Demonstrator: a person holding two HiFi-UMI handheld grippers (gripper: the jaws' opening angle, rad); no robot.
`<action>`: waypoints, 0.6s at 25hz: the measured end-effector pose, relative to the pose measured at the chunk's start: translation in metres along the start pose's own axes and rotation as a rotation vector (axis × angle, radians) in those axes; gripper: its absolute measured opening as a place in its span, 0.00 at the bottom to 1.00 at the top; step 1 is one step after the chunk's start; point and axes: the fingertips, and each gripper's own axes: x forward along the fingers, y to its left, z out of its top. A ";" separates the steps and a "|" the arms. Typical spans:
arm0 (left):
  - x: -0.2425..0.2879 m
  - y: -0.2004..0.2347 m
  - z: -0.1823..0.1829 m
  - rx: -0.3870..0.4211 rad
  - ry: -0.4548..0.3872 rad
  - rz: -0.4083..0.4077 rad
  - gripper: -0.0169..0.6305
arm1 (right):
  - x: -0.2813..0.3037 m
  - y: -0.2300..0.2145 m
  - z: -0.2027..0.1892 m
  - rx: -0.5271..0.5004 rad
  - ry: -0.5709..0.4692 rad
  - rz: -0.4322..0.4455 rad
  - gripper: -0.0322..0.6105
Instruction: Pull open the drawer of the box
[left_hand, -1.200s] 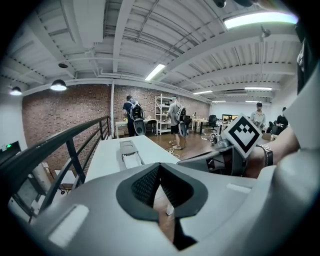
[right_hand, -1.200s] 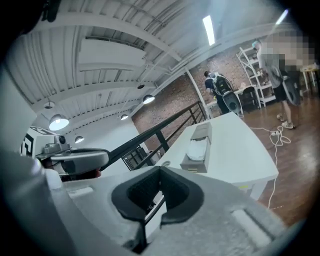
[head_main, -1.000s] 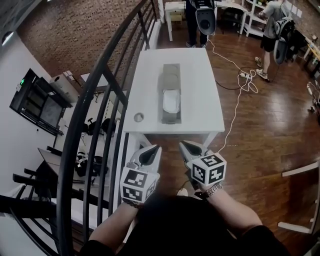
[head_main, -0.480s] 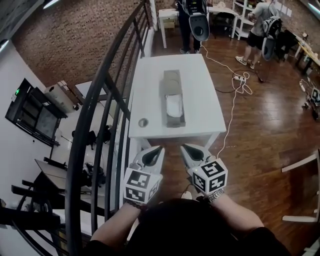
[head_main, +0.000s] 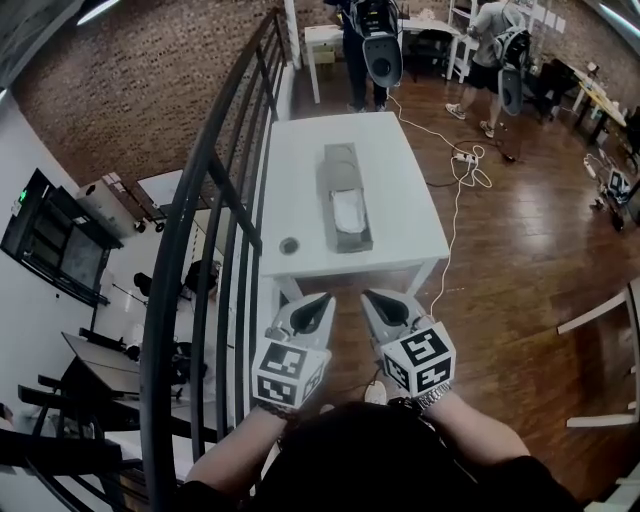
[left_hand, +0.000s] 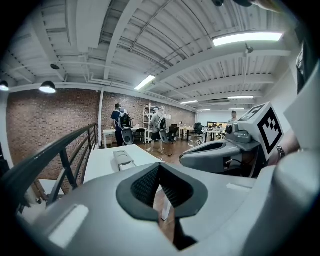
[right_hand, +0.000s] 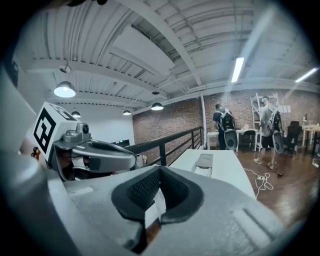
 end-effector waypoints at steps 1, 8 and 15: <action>-0.002 0.000 0.000 0.000 -0.002 -0.003 0.05 | -0.001 0.004 0.000 -0.003 0.001 0.000 0.04; -0.012 -0.004 -0.009 -0.008 -0.002 -0.032 0.05 | -0.007 0.021 -0.006 -0.021 0.008 -0.016 0.04; -0.011 -0.002 -0.003 -0.010 0.001 -0.054 0.05 | -0.008 0.022 0.004 -0.031 0.008 -0.032 0.04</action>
